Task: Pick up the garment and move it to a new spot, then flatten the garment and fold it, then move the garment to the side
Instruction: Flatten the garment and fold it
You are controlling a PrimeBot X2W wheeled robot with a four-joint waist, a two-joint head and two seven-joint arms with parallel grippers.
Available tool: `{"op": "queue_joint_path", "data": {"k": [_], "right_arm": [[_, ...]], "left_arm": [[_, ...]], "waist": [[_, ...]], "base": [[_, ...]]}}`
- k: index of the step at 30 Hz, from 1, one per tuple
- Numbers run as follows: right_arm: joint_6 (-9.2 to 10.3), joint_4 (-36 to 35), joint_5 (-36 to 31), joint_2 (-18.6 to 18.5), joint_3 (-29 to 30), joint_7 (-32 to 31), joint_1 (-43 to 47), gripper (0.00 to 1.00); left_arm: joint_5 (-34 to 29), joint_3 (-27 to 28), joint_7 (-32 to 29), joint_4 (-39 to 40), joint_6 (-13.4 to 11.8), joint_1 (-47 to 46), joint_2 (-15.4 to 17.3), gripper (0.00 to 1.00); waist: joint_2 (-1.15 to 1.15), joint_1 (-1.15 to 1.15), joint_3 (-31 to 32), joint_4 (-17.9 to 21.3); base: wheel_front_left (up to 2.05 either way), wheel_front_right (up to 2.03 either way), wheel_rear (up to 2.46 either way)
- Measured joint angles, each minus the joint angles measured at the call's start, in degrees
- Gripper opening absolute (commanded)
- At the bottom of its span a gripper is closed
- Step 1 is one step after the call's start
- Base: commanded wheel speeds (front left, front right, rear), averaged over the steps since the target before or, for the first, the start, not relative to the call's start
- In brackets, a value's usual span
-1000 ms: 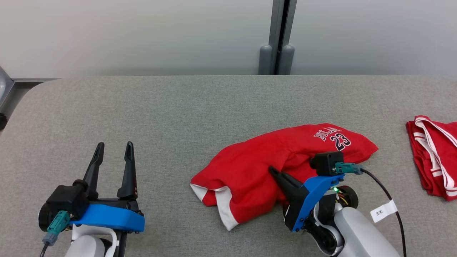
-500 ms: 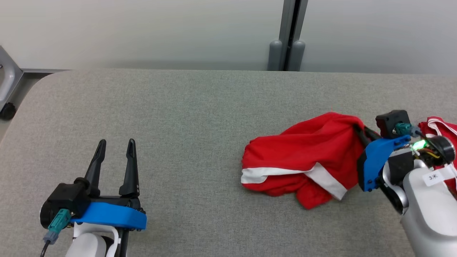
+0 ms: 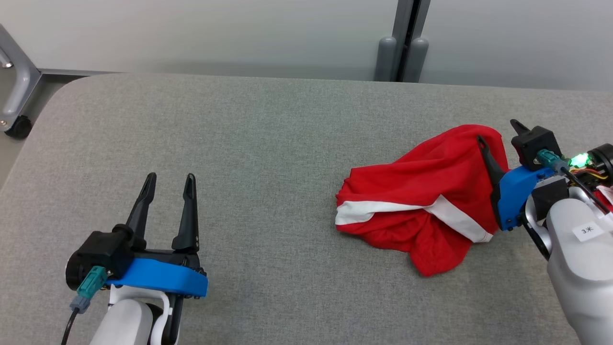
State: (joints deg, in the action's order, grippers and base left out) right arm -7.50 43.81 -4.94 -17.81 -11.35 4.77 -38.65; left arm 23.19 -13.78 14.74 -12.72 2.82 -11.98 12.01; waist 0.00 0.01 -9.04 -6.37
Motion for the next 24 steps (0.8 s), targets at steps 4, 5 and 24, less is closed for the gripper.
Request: {"op": "queue_joint_path", "data": {"k": [4, 5, 24], "right_arm": [[0.0, 1.67, 3.26, 1.77, 3.18, 3.57, 0.08, 1.0], [0.01, 1.51, 4.38, 2.27, 4.26, 4.38, 0.35, 1.0], [0.01, -22.82, 21.02, 11.65, 7.6, -5.6, 29.92, 1.0]], "left_arm": [[0.02, 0.0, 0.05, -0.59, 0.01, 0.06, 0.0, 1.0], [0.03, 0.08, 0.07, -0.69, 0.01, 0.16, 0.02, 1.0], [0.99, 1.8, 0.18, 0.67, -1.01, 3.89, 0.53, 1.0]], "waist": [[0.0, 0.0, 1.07, 0.43], [0.0, 0.0, 1.44, 0.59], [0.0, -0.02, 4.85, 5.73]], "base": [[0.0, 0.0, 0.0], [0.0, 0.0, 0.0], [0.0, 0.0, 0.0]]}}
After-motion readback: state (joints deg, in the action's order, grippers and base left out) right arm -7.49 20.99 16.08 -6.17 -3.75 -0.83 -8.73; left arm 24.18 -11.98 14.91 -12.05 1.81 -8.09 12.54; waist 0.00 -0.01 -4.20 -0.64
